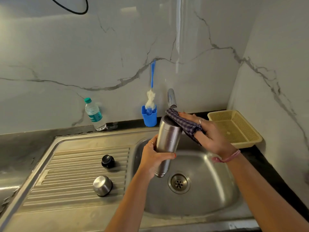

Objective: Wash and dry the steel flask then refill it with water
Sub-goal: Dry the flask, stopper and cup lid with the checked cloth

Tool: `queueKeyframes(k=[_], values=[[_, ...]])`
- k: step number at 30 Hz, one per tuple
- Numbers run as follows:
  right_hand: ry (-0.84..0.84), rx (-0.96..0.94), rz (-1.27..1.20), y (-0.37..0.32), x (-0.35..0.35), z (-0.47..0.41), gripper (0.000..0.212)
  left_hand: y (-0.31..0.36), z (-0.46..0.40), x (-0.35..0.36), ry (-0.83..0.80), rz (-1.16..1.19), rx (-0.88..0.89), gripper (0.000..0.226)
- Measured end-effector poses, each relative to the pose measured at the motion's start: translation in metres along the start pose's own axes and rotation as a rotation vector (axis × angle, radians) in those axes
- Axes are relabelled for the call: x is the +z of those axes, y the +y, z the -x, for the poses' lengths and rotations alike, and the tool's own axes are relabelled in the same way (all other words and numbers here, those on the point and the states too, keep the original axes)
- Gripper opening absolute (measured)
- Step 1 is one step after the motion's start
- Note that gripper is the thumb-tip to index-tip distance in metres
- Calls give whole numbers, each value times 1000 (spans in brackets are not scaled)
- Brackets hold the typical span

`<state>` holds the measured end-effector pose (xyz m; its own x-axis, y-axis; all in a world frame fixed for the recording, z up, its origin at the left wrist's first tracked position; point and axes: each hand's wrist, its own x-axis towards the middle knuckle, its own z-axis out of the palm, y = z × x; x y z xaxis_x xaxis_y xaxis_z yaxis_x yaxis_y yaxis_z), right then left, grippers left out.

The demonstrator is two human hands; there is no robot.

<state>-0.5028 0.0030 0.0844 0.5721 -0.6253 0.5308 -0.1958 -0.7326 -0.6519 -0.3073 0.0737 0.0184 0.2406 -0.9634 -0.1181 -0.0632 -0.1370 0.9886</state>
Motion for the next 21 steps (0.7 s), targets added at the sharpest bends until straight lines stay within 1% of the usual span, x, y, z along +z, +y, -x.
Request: queueKeyframes(k=[3, 7, 8, 10, 12, 13, 15, 17, 19, 21], values=[[-21, 28, 66, -9, 7, -19, 48, 2, 2, -2, -24, 0, -4, 76], [-113, -79, 173, -28, 24, -28, 54, 3, 1, -10, -33, 47, -11, 77], [-113, -104, 161, -29, 26, -25, 54, 3, 1, -13, -22, 65, -15, 77], [-56, -107, 88, -27, 29, -15, 53, 4, 1, -20, -1, 104, -21, 74], [40, -38, -61, -26, 30, -6, 47, 6, 1, -26, -11, 147, -33, 66], [90, 39, -173, -26, 31, -4, 43, 7, 2, -28, -26, 160, -36, 64], [175, 251, -397, -33, 39, -6, 40, 10, 3, -30, -55, 182, -39, 64], [259, 375, -492, -37, 49, -12, 35, 13, 5, -29, -80, 205, -40, 61], [282, 419, -530, -41, 58, -20, 32, 15, 5, -30, -98, 228, -42, 55], [229, 391, -546, -49, 68, -26, 32, 16, 4, -32, -115, 258, -44, 52]])
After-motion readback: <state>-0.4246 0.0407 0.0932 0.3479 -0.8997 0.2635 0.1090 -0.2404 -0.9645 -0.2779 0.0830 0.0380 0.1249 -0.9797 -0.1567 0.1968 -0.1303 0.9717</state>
